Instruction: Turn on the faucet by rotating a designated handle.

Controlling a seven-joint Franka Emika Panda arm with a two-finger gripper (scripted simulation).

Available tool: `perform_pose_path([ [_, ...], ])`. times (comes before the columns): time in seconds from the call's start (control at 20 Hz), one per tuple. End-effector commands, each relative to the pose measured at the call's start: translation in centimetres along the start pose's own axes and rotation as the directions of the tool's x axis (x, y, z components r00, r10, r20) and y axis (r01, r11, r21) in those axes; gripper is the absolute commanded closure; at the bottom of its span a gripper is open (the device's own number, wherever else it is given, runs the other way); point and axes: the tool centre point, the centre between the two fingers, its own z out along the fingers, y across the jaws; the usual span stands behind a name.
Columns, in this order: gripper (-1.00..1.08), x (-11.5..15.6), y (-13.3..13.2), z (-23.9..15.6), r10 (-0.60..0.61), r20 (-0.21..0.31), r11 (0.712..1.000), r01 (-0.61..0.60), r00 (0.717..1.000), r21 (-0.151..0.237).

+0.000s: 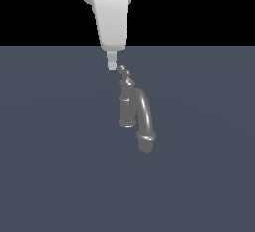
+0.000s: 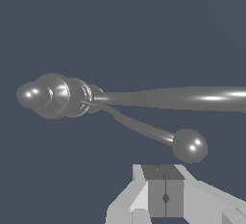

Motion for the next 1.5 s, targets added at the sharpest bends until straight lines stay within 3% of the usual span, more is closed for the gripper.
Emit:
perform_pose_path([
  [0.0, 1.08, 1.7, 0.1, 0.1, 0.011, 0.0, 1.0, -0.011, 1.0, -0.002],
  [0.75, 1.08, 10.4, 0.9, 0.9, 0.02, 0.002, 0.999, -0.019, 1.0, -0.026],
  [0.8, 1.08, 10.4, 0.9, 0.9, 0.02, 0.002, 0.999, -0.019, 1.0, -0.026],
  [0.85, 1.08, 8.7, -0.1, 0.0, -0.007, -0.002, 1.0, 0.007, 1.0, -0.003],
  [1.45, 1.08, 12.2, -2.7, 0.4, 0.004, 0.0, 1.0, -0.004, 1.0, -0.013],
])
